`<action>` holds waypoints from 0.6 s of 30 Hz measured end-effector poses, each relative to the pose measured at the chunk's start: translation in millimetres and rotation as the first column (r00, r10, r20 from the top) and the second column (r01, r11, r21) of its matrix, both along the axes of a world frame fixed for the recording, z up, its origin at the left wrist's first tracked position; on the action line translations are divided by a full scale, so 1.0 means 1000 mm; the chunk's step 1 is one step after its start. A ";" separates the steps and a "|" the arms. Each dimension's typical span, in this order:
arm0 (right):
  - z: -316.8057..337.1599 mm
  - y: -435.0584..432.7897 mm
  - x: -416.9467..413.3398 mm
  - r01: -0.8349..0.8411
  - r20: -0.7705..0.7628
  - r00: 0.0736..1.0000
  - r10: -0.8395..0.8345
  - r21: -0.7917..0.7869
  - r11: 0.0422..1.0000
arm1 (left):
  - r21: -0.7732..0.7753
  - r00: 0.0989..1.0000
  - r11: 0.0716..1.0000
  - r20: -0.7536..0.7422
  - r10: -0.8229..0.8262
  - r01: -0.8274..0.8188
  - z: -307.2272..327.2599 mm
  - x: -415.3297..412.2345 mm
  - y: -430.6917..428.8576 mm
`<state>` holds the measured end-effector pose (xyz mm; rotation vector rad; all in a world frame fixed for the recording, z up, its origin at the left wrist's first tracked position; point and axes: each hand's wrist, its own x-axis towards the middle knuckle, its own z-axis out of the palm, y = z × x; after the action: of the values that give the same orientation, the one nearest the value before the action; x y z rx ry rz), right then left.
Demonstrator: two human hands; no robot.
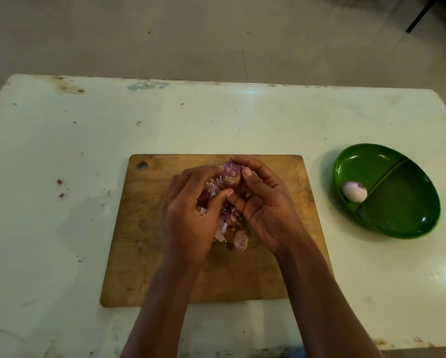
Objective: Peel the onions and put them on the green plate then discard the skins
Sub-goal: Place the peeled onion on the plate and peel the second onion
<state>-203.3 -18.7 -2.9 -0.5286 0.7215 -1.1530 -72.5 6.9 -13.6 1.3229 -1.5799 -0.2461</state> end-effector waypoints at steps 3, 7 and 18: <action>0.000 0.001 0.001 -0.030 -0.012 0.999 0.030 -0.021 0.999 | -0.007 1.000 1.000 -0.004 0.016 -0.016 0.002 -0.002 0.002; -0.002 0.000 0.002 -0.043 -0.057 0.998 0.040 -0.047 0.998 | 0.024 0.999 0.999 0.004 0.045 -0.045 0.005 -0.001 0.003; -0.008 0.000 0.003 -0.030 -0.207 0.978 0.010 -0.098 0.995 | 0.105 0.995 0.990 0.056 0.085 -0.090 0.006 -0.003 0.004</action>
<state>-199.9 -18.3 -10.8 -0.7472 0.8378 -1.1299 -75.4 10.6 -7.9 1.4885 -1.5652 -0.2475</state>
